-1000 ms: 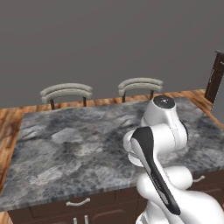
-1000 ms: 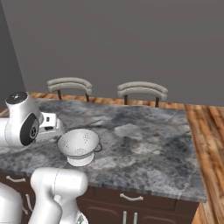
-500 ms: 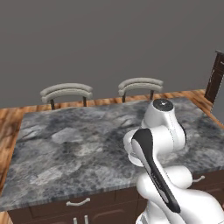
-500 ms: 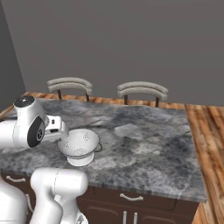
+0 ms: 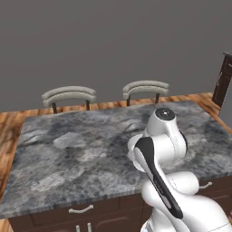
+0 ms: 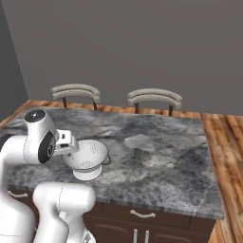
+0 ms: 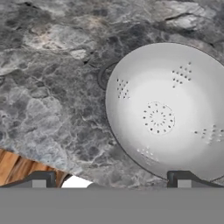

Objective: Pick the colander and pan and place them in the sink. Then turn on the water.

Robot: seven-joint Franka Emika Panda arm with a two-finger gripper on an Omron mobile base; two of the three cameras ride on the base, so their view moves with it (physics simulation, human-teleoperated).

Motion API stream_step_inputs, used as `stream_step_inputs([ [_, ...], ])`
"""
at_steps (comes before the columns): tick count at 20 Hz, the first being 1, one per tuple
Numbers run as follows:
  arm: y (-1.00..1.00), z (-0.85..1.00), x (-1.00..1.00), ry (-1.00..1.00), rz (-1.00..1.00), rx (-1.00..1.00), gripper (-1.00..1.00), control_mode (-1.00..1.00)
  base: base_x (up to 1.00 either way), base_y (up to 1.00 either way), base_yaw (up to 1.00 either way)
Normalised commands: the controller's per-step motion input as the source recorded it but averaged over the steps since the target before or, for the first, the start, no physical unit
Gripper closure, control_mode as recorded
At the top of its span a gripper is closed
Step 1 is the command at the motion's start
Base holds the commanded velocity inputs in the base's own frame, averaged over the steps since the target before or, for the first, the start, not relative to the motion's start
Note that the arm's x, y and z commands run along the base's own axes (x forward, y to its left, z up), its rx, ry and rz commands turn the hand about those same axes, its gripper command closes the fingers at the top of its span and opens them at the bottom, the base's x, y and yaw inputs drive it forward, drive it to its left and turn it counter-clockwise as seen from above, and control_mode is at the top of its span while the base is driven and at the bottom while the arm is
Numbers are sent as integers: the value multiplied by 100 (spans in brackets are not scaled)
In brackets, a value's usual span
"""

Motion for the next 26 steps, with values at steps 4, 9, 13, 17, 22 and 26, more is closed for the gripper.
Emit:
stream_step_inputs([
  [4, 0, -29, 30, 0, 0, 0, -100, -100, 0, 0, 0],
  [9, 0, -24, 36, 0, 0, 0, -100, -100, 0, 0, 0],
  [13, 0, -26, 32, 0, 0, 0, -100, -100, 0, 0, 0],
  [17, 0, -30, 18, 0, 0, 0, -100, -100, 0, 0, 0],
  [22, 0, -32, 6, 0, 0, 0, -100, -100, 0, 0, 0],
  [26, 0, -29, 0, 0, 0, 0, -100, -100, 0, 0, 0],
])
